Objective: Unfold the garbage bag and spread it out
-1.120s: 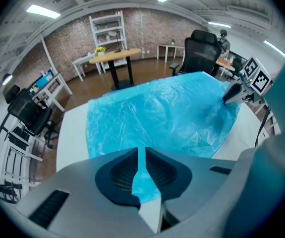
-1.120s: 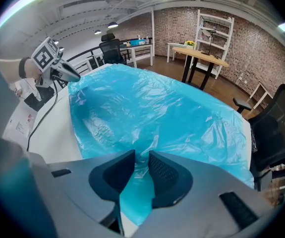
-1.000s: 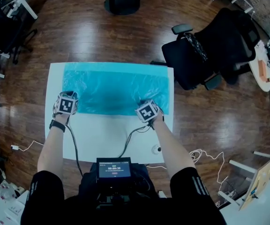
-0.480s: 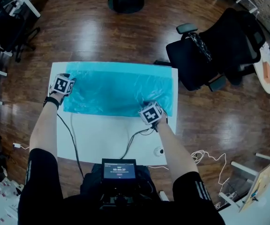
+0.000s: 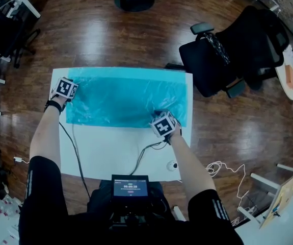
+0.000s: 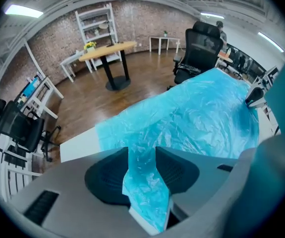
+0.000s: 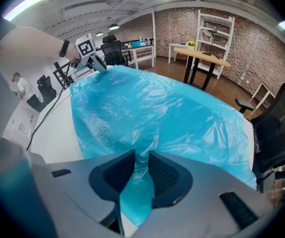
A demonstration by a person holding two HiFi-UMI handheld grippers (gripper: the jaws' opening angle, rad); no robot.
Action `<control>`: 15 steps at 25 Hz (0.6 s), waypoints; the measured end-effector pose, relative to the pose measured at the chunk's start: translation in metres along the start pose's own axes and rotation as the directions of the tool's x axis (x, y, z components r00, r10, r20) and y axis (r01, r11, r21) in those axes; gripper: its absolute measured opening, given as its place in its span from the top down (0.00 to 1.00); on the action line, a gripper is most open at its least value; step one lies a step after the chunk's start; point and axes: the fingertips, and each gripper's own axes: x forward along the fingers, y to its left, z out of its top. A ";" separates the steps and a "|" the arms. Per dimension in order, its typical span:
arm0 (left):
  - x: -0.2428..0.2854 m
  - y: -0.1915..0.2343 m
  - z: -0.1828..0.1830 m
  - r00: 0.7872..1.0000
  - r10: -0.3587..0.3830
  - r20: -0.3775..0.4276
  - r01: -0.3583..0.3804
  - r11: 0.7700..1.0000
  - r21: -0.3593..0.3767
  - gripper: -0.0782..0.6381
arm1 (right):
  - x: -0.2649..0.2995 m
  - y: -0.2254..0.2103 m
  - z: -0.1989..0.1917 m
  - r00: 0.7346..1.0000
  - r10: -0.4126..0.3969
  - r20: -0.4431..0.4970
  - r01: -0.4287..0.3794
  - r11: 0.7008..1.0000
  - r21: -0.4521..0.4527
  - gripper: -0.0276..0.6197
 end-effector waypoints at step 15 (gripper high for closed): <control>0.007 -0.009 -0.001 1.000 -0.030 0.005 0.030 0.997 0.067 0.72 | 0.002 -0.001 -0.001 1.000 -0.010 -0.009 0.010 1.000 0.013 0.77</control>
